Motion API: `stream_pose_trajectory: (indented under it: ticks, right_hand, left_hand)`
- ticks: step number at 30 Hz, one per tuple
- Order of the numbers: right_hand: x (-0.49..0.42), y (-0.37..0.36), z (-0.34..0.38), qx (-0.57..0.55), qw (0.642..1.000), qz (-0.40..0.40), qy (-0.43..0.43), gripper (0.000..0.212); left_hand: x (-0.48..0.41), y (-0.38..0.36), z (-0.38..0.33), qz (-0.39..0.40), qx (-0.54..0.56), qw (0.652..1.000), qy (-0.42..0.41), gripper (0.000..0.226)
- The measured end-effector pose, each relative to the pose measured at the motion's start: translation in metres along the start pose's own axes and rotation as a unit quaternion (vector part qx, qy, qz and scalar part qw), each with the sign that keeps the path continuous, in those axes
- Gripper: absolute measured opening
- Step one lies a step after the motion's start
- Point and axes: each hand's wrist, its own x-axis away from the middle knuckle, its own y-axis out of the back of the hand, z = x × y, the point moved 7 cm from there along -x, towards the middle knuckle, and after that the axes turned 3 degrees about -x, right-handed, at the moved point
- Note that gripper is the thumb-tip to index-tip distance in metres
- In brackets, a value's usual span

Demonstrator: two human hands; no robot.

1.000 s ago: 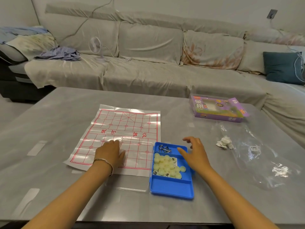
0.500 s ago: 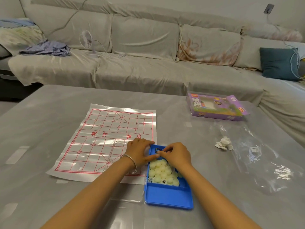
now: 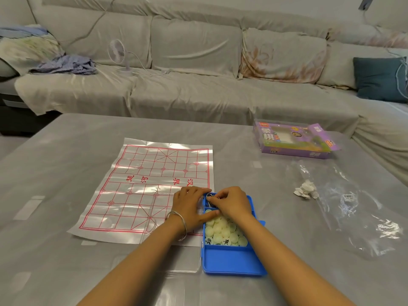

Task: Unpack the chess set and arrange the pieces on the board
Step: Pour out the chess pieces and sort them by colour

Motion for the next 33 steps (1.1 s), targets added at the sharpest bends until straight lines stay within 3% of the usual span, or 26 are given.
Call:
stream_pose_trajectory:
  ticks: [6, 13, 15, 18, 23, 28, 33]
  right_hand:
    - [-0.002, 0.003, 0.0, -0.078, 0.996, 0.052, -0.003, 0.011]
    - [-0.004, 0.032, -0.015, -0.269, 0.957, 0.087, -0.07, 0.013]
    - [-0.014, 0.047, -0.027, -0.289, 0.951, 0.072, -0.083, 0.015]
    - [-0.045, 0.085, -0.051, -0.304, 0.947, -0.001, -0.103, 0.019]
    - [-0.101, 0.136, -0.094, -0.296, 0.937, -0.134, -0.127, 0.022]
    - [-0.142, 0.138, -0.109, -0.207, 0.957, -0.172, -0.107, 0.013]
    - [-0.154, 0.135, -0.112, -0.093, 0.974, -0.204, -0.041, 0.01]
  left_hand:
    - [0.001, 0.001, 0.001, -0.016, 0.004, 1.0, 0.004, 0.088]
    - [-0.003, -0.001, 0.006, -0.051, 0.032, 0.998, 0.019, 0.111]
    - [-0.009, 0.003, 0.006, -0.05, 0.037, 0.997, 0.035, 0.102]
    - [-0.028, 0.008, 0.002, -0.032, 0.042, 0.998, 0.036, 0.07]
    - [-0.048, 0.003, 0.001, -0.021, 0.095, 0.995, 0.003, 0.062]
    - [-0.046, 0.001, -0.002, -0.106, 0.058, 0.992, -0.042, 0.076]
    - [-0.045, -0.003, -0.003, -0.096, 0.029, 0.995, -0.025, 0.061]
